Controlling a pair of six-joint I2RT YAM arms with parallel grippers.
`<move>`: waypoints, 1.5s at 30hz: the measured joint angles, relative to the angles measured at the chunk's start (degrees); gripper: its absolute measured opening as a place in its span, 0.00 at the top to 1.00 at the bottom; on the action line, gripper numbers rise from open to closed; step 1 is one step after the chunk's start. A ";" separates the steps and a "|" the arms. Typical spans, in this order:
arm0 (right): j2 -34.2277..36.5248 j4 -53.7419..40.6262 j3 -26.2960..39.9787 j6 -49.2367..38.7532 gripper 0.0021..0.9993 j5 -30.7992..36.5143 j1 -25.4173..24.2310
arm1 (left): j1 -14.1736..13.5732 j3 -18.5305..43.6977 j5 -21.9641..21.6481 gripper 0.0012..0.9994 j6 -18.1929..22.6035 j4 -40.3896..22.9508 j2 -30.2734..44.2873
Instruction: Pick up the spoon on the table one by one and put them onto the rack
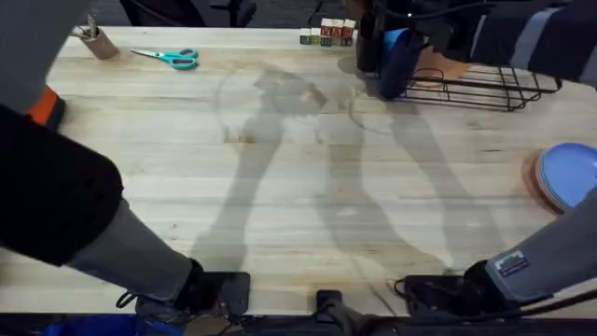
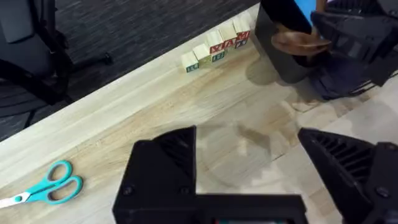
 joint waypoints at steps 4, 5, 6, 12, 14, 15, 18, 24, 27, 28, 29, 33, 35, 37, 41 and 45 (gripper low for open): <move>0.01 -1.27 0.00 -0.60 0.97 0.00 -0.01 | 0.00 0.00 0.02 0.00 0.00 0.00 0.00; 0.01 -1.36 0.00 -0.66 0.97 0.00 0.00 | 0.00 0.00 0.00 0.00 0.00 0.00 0.00; 0.01 -1.32 0.00 -0.80 0.97 0.00 -0.01 | 0.00 0.00 0.00 0.00 0.00 0.00 0.00; 0.01 0.37 0.00 -1.98 0.82 0.00 0.01 | 0.00 0.00 0.00 0.00 0.00 0.00 0.00; 0.01 0.89 0.02 -3.16 0.70 0.32 -0.01 | 0.00 0.00 0.00 0.00 0.00 0.00 0.00; 0.01 0.99 0.02 -3.64 0.63 0.45 -0.04 | 0.00 0.00 0.00 0.00 0.00 0.00 0.00; 0.01 1.33 0.02 -4.67 0.36 0.63 -0.10 | 0.00 0.00 0.00 0.00 0.00 0.00 0.00; -0.01 1.29 0.04 -5.75 0.00 0.63 -0.06 | 0.00 0.00 0.00 0.00 0.00 0.02 0.00; -0.17 1.19 0.04 -6.43 0.00 0.64 -0.06 | 0.00 0.00 0.01 0.00 0.00 0.52 0.00; -0.45 1.00 0.04 -6.85 0.00 0.63 -0.06 | 0.00 0.00 0.00 0.00 0.00 1.00 0.00; -0.81 0.81 0.04 -7.34 0.00 0.63 -0.06 | 0.00 0.00 0.02 0.00 0.02 1.42 0.00; -4.41 -1.70 0.04 -10.09 0.00 0.63 -0.06 | 0.00 0.00 -0.59 0.00 0.00 2.53 -0.41; -6.94 -4.21 0.04 -10.95 0.00 0.61 -0.06 | 0.12 0.00 -1.76 0.00 0.00 2.33 -1.36; -9.75 -7.12 0.04 -11.58 0.00 0.61 -0.06 | 0.47 0.00 -2.53 0.00 0.02 1.95 -3.06; -15.51 -14.80 0.04 -12.19 0.00 0.61 -0.06 | 1.92 0.00 -3.47 0.00 0.00 0.86 -7.41; -22.19 -25.42 0.05 -12.43 0.00 0.61 -0.06 | 3.94 0.00 -3.87 0.00 0.00 -0.98 -11.42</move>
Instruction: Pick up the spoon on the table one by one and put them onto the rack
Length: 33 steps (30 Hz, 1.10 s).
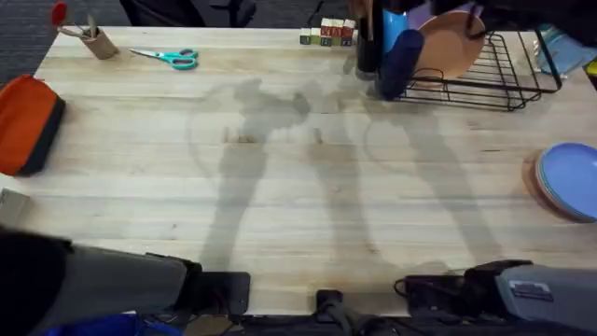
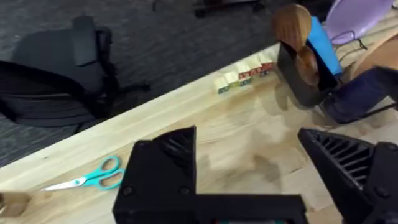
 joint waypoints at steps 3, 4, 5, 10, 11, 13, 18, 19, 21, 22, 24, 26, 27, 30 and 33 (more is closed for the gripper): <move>-4.85 -8.63 0.02 0.00 0.00 0.00 0.00 | 1.41 0.00 -0.17 0.00 0.00 -2.08 -2.06; -6.33 -11.36 0.02 0.00 0.00 0.00 0.00 | 1.84 0.01 -0.33 0.01 0.00 -2.88 -2.57; -7.71 -13.98 0.02 0.00 0.00 0.00 0.00 | 2.26 0.02 -0.45 0.01 0.00 -3.84 -3.05; -13.99 -24.59 0.02 0.00 0.00 0.00 0.00 | 4.27 0.02 -0.81 0.01 0.00 -9.78 -4.78; -15.21 -26.34 0.02 0.01 0.00 0.00 0.00 | 4.69 0.02 -0.85 0.01 0.02 -11.23 -5.05; -20.38 -32.48 0.02 1.46 0.00 -0.07 -0.94 | 5.89 0.02 -1.01 0.00 0.00 -16.48 -6.03; -26.04 -37.82 0.02 4.40 0.00 -0.02 -6.31 | 6.03 0.02 -1.03 0.00 0.00 -23.03 -7.00; -26.91 -38.46 0.02 4.94 0.00 -0.02 -7.57 | 6.03 0.02 -1.04 0.00 -0.02 -24.25 -7.10; -28.11 -39.13 0.02 5.95 0.00 -0.04 -9.85 | 6.03 0.02 -1.05 0.00 -0.30 -25.82 -7.11; -28.60 -39.46 0.02 6.52 0.00 -0.03 -11.07 | 6.03 0.02 -1.04 0.01 -0.50 -26.23 -7.11; -29.19 -39.90 0.02 7.54 0.00 -0.05 -13.28 | 6.03 0.02 -1.05 0.00 -0.75 -26.47 -7.09; -29.32 -39.90 0.02 8.25 0.00 -0.39 -15.13 | 6.03 0.02 -1.03 0.00 -0.92 -26.45 -7.11; -29.29 -39.76 0.02 8.48 0.00 -0.52 -15.61 | 6.03 0.02 -1.05 0.00 -0.94 -26.45 -7.11; -29.29 -39.87 0.02 8.96 0.00 -1.09 -15.98 | 6.03 0.02 -1.03 0.00 -1.14 -26.45 -7.11; -29.29 -40.60 0.02 9.28 0.00 -1.34 -15.98 | 6.03 0.02 -1.05 0.00 -1.18 -26.45 -7.11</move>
